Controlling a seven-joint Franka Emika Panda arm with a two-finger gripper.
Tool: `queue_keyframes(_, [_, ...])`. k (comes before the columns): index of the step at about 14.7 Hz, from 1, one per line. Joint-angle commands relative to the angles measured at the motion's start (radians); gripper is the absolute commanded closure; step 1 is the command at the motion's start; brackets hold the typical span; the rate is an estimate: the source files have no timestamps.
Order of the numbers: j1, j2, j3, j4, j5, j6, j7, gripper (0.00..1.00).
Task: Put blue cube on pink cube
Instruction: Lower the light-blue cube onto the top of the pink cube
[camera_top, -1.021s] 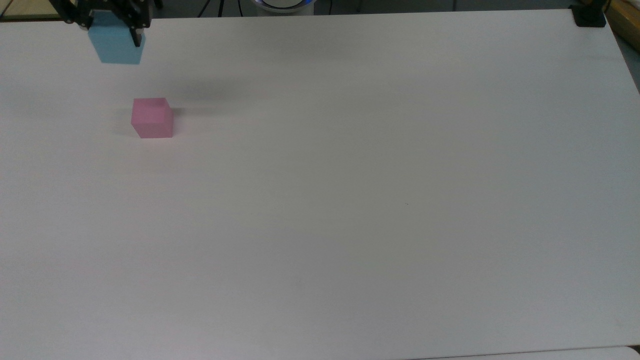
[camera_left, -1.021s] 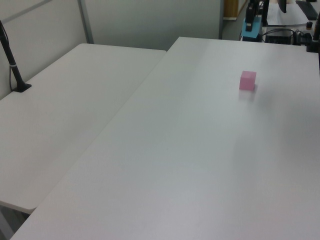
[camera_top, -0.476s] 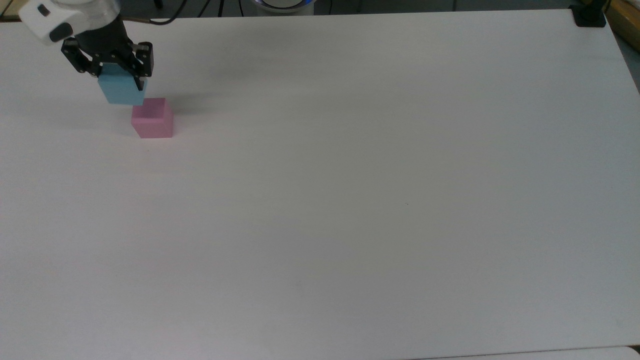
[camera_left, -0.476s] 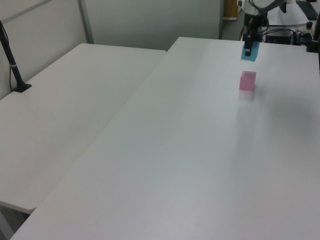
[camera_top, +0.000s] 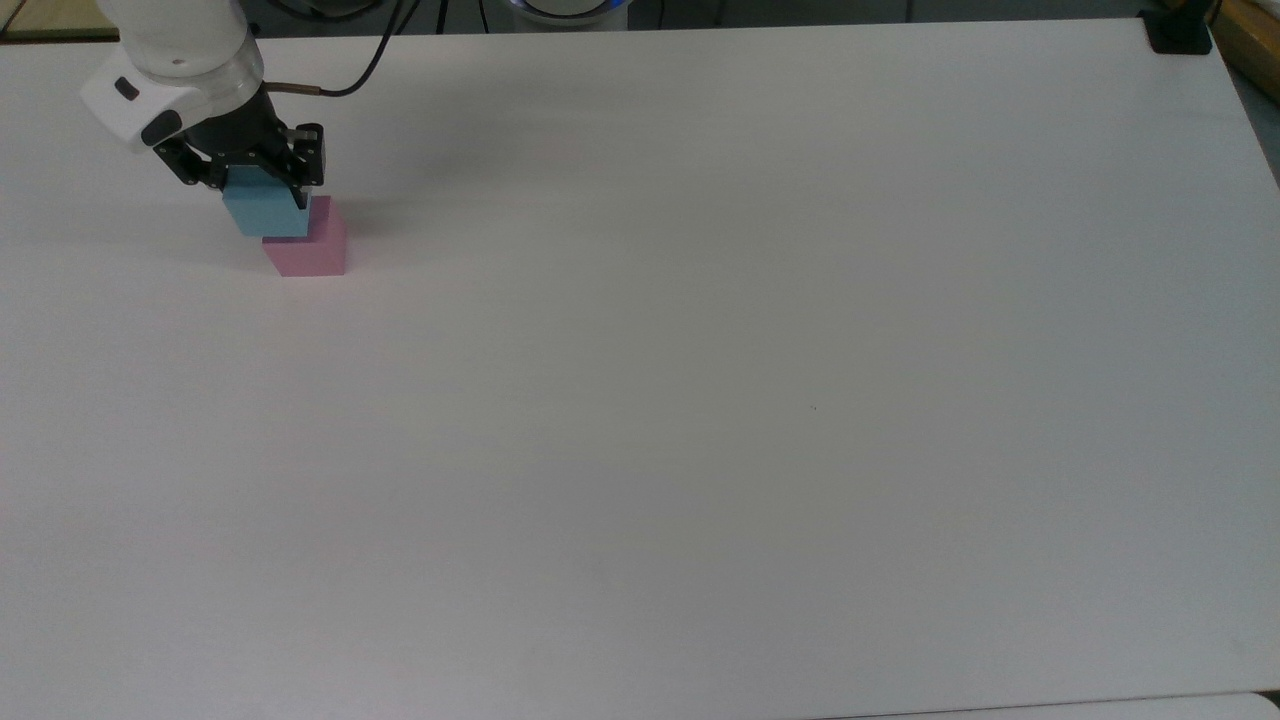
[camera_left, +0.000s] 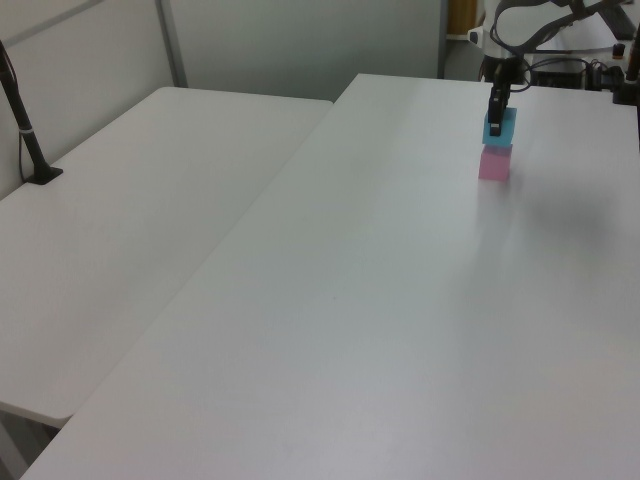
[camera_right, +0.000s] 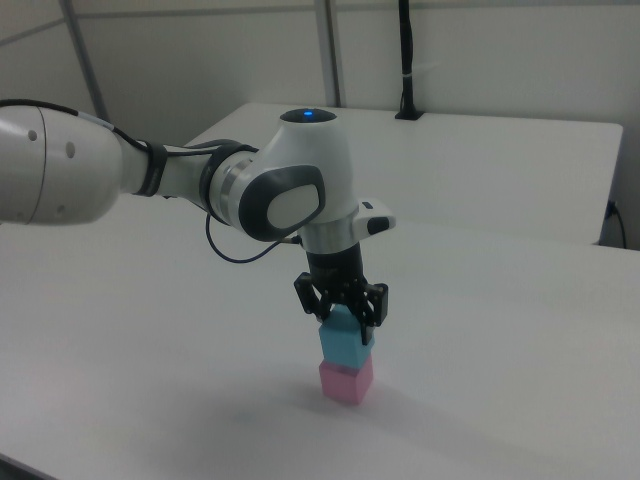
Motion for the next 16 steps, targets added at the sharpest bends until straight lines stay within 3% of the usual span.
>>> queue_keyframes(1, [-0.007,-0.02,0.004,-0.039,0.037,0.024,-0.044,0.79])
queue_keyframes(6, [-0.007,-0.02,0.004,-0.065,0.039,0.065,-0.039,0.72])
queue_keyframes(7, [-0.007,-0.018,0.006,-0.068,0.039,0.079,-0.039,0.66])
queue_keyframes(8, [-0.007,-0.018,0.004,-0.074,0.039,0.082,-0.038,0.46])
queue_keyframes(10, [-0.007,-0.018,0.006,-0.075,0.039,0.084,-0.038,0.16])
queue_keyframes(11, [-0.007,-0.018,0.006,-0.075,0.039,0.084,-0.038,0.16])
queue_keyframes(13, [-0.009,-0.02,0.004,-0.075,0.039,0.081,-0.033,0.0])
queue_keyframes(16, [-0.019,-0.038,0.004,-0.055,0.04,0.058,-0.032,0.0])
